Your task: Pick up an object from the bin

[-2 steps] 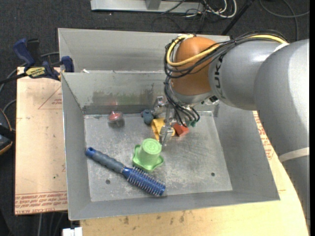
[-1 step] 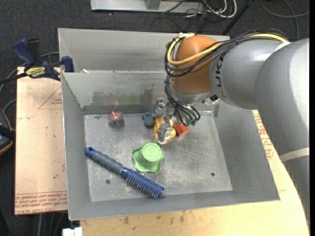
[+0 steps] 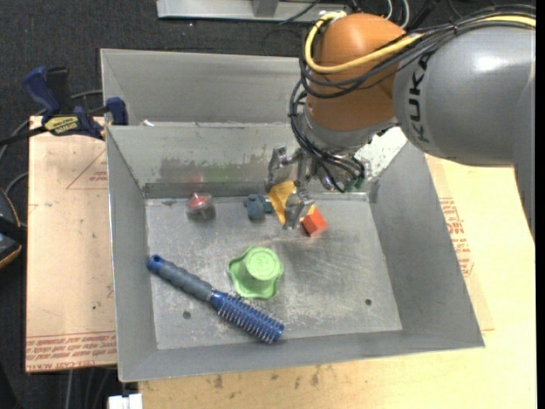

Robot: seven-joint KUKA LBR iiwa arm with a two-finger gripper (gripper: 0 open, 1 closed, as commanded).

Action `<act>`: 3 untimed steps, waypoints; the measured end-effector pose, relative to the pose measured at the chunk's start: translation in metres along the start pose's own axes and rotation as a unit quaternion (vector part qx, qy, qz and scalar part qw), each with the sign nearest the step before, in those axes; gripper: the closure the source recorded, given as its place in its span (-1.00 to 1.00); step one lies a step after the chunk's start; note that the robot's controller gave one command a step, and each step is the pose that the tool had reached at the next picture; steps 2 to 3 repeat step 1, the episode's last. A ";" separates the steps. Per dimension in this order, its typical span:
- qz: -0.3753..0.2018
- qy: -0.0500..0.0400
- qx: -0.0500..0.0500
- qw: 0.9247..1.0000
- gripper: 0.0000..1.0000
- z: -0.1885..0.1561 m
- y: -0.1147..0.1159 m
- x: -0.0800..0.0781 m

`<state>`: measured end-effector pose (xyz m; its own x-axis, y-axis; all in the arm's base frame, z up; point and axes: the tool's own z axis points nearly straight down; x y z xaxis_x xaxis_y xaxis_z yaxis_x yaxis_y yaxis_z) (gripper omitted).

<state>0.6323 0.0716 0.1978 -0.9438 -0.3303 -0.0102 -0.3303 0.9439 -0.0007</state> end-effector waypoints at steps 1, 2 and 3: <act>-0.187 0.000 0.000 0.982 1.00 -0.114 0.011 -0.018; -0.187 0.000 0.000 0.982 1.00 -0.114 0.011 -0.018; -0.187 0.000 0.000 0.982 1.00 -0.114 0.011 -0.018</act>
Offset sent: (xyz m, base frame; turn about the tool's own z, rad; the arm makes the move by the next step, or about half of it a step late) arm 0.0108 0.0148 0.1113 -0.3777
